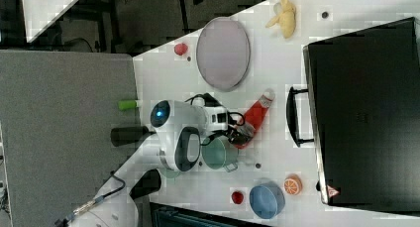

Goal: Pick ketchup from strainer and place it on the table

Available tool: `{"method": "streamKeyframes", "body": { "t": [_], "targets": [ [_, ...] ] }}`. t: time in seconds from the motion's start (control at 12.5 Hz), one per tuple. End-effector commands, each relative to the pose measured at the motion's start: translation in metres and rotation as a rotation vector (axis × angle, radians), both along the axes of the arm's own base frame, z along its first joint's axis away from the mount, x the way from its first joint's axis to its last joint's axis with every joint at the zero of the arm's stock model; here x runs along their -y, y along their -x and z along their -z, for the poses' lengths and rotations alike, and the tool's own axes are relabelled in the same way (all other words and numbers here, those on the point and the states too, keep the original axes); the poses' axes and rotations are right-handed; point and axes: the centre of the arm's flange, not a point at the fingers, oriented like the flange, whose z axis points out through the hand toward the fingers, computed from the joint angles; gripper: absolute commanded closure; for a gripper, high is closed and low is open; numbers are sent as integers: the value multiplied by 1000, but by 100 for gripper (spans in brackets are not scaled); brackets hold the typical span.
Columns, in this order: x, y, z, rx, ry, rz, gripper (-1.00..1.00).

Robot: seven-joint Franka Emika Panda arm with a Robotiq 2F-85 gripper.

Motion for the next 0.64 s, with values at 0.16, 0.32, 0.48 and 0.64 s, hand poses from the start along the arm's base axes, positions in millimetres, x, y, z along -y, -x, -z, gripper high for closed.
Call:
{"method": "streamKeyframes", "body": {
  "t": [0.16, 0.32, 0.48, 0.64],
  "targets": [
    [14, -26, -62, 135, 38, -31, -100],
    [18, -43, -108, 196, 62, -31, -100],
    [22, -60, -165, 239, 80, -9, -100],
    [23, -72, -224, 251, 98, 30, -100]
  ]
}}
